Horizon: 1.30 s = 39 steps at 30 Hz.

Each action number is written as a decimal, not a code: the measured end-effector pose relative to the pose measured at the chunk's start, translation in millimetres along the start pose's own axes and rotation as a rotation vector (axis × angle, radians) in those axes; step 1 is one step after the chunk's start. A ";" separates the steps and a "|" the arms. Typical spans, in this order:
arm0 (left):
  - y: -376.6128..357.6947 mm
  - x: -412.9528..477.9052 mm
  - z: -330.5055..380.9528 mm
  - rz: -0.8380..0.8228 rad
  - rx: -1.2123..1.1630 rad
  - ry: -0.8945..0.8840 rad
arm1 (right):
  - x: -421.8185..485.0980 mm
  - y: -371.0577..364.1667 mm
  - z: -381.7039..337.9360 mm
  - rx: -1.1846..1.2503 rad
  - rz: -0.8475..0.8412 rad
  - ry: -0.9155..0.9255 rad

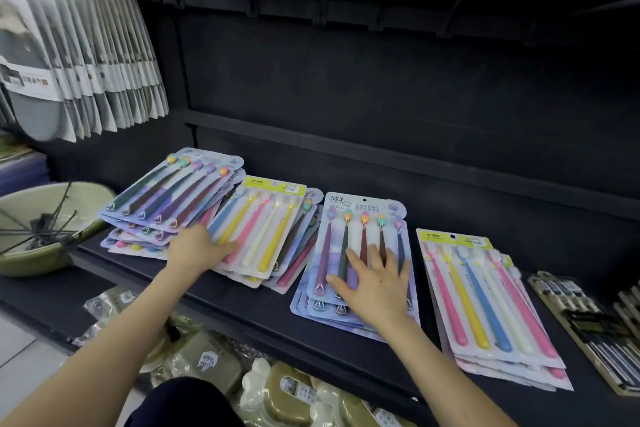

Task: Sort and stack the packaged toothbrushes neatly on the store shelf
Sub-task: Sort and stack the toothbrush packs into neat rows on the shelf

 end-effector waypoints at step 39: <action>-27.5 30.7 33.9 -0.211 -0.376 0.023 | -18.2 38.4 61.1 1.022 0.247 -0.402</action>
Point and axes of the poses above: each hand's wrist, its own x-axis towards the middle knuckle, its own y-axis out of the back of the hand, z = x × y, the point moved 5 cm from there along x, towards the middle knuckle, and after that the axes turned 8 degrees about x, right-handed, at the moved point
